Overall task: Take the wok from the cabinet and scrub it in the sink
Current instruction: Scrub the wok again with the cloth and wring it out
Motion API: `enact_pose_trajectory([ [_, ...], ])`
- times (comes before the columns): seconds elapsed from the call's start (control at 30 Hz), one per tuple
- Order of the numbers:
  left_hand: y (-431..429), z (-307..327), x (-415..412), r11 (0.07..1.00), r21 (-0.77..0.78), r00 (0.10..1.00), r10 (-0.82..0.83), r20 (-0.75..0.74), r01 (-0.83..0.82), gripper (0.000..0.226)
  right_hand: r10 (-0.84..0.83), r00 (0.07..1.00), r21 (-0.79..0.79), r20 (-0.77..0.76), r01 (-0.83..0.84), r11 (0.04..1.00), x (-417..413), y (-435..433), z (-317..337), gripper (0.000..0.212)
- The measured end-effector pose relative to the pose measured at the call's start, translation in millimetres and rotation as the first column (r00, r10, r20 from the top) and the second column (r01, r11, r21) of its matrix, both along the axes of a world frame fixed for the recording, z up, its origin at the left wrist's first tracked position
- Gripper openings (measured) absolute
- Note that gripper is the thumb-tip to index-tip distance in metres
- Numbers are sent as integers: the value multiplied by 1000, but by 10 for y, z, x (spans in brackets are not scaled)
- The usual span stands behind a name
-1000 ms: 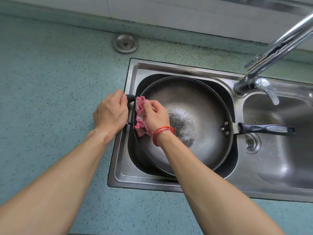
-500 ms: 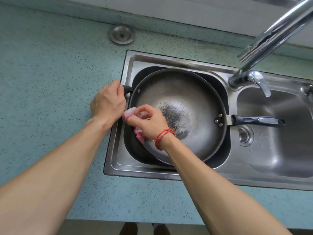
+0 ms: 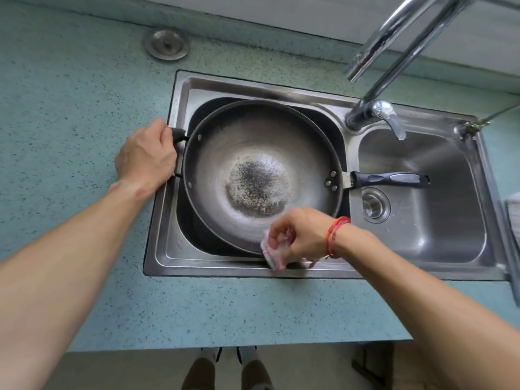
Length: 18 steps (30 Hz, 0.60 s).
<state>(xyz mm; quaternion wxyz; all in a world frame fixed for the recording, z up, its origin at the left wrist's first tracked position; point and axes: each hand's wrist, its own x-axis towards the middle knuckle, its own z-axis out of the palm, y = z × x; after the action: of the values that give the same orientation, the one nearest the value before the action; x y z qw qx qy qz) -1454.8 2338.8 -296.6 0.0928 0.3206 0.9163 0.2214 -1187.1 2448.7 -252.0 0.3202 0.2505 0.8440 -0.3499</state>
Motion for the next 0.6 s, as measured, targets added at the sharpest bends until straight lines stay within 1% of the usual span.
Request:
enact_pose_trajectory([
  [0.07,-1,-4,-4,1000,-1,1000,-3,-4,3,30,135,988,127,78,-144,981,70,159,130,20],
  [0.1,-1,-3,-4,1000,0,1000,-6,-5,6,31,168,980,194,111,-187,963,105,250,170,23],
  [0.17,2,-3,1,1000,0,1000,-11,-6,11,31,156,976,301,155,-196,933,184,420,209,30],
  [0.23,-3,-6,-2,1000,-1,1000,-3,-4,3,31,119,984,365,135,-161,917,248,526,191,33],
  [0.37,6,-2,6,1000,4,1000,4,-8,-4,31,35,999,401,32,-45,915,354,499,138,35],
  [0.43,6,1,12,1000,2,1000,7,-12,-7,30,-68,996,428,-53,85,900,431,469,97,35],
  [0.5,10,6,18,1000,4,1000,6,-11,-6,30,-226,965,401,-136,262,878,504,460,71,30],
  [0.57,11,14,21,1000,2,1000,4,-10,-4,30,-346,920,377,-185,392,839,553,470,55,23],
  [0.6,11,15,19,1000,2,1000,4,-11,-4,29,-405,890,341,-209,455,823,558,492,50,20],
])
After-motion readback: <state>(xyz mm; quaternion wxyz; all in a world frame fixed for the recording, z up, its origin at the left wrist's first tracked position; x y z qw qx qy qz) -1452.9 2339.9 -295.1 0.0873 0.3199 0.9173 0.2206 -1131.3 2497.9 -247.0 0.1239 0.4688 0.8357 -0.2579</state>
